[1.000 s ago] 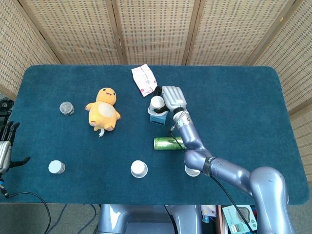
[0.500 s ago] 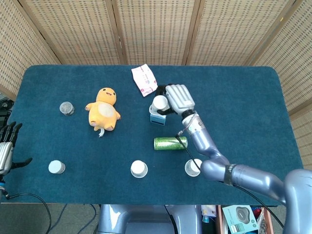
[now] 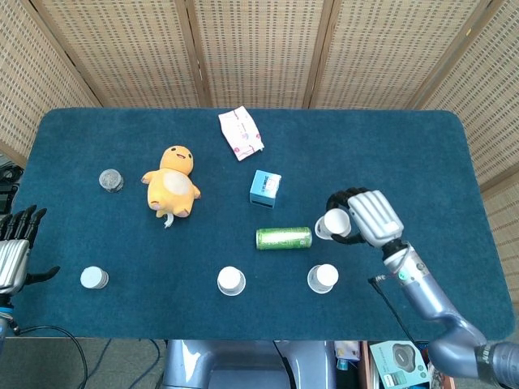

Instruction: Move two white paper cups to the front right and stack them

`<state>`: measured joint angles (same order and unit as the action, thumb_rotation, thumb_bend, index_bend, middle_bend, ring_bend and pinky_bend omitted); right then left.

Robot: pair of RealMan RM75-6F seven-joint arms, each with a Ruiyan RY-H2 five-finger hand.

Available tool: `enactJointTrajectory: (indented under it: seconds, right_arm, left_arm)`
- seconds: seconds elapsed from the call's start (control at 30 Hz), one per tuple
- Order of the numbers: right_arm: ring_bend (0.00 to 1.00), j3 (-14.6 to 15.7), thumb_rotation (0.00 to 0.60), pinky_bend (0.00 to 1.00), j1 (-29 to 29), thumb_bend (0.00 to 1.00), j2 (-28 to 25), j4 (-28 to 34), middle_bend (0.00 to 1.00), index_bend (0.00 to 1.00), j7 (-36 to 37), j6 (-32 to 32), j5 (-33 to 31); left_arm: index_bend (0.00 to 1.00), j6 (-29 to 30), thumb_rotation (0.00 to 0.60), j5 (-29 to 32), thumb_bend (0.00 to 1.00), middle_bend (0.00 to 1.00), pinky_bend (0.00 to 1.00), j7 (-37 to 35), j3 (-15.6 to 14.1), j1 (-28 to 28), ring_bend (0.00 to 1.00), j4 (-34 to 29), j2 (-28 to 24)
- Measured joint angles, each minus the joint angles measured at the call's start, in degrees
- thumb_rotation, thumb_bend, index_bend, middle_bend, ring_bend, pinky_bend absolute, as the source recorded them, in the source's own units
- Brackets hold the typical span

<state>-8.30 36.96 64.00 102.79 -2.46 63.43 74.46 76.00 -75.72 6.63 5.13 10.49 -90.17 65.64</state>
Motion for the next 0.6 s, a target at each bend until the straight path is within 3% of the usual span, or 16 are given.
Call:
enactJointTrajectory:
  seconds: [0.1, 0.4, 0.6]
  right_arm:
    - [0.43, 3.11, 0.600, 0.46, -2.88, 0.40, 0.21, -1.70, 0.57, 0.52, 1.83, 2.50, 5.45]
    - [0.43, 9.69, 0.600, 0.46, -8.73, 0.40, 3.15, -10.98, 0.57, 0.52, 9.72, 6.26, 14.00]
    - [0.43, 11.25, 0.600, 0.46, -10.44, 0.40, 6.67, -16.45, 0.57, 0.52, 10.97, 7.95, 17.34]
  left_arm:
    - [0.00, 0.17, 0.600, -0.41, 0.13, 0.00, 0.00, 0.54, -0.28, -0.01, 0.00, -0.36, 0.04]
    - [0.00, 0.39, 0.600, -0.68, 0.13, 0.00, 0.00, 2.01, -0.69, 0.00, 0.00, -0.65, 0.53]
    - [0.00, 0.36, 0.600, -0.37, 0.13, 0.00, 0.00, 2.65, -0.66, 0.08, 0.00, -0.69, 0.76]
